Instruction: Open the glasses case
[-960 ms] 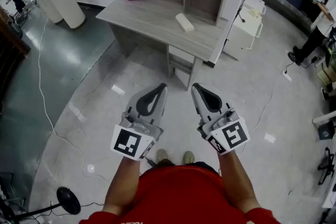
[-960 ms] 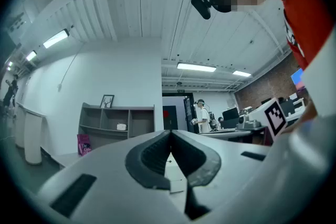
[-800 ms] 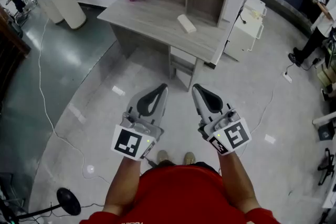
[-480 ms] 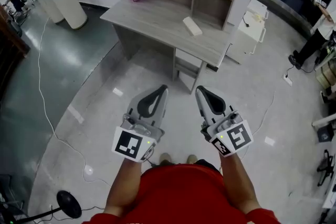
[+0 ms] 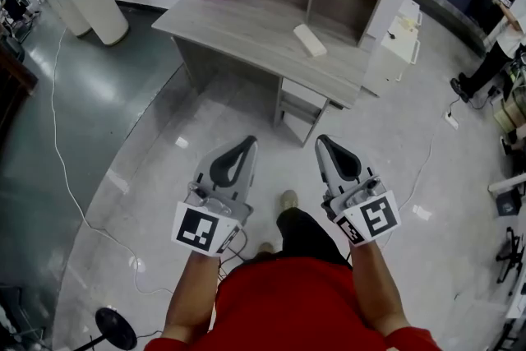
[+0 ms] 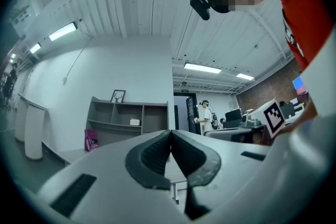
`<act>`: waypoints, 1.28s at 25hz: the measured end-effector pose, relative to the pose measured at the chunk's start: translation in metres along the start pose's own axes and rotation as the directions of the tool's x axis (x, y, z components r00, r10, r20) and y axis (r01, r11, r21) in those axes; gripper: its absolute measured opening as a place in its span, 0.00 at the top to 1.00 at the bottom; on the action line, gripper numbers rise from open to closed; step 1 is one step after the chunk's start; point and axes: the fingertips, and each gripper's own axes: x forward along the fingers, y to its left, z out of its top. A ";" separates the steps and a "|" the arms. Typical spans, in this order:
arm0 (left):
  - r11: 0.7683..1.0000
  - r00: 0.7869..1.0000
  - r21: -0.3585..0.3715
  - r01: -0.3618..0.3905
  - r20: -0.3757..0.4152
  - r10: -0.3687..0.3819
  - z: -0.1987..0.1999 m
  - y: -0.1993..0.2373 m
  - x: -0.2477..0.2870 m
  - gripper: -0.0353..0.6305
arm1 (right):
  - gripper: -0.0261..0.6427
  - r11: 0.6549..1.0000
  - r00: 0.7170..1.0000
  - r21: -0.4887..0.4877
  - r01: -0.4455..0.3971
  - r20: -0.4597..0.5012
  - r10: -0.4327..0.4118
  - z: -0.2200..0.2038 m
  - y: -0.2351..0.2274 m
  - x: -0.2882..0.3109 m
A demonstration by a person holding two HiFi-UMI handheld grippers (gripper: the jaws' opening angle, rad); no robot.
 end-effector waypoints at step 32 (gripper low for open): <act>0.995 0.962 0.041 0.093 -0.260 -0.079 -0.176 0.180 0.359 0.93 | 0.95 0.979 0.967 -0.001 0.202 -0.159 -0.199 -0.122 -0.296 0.232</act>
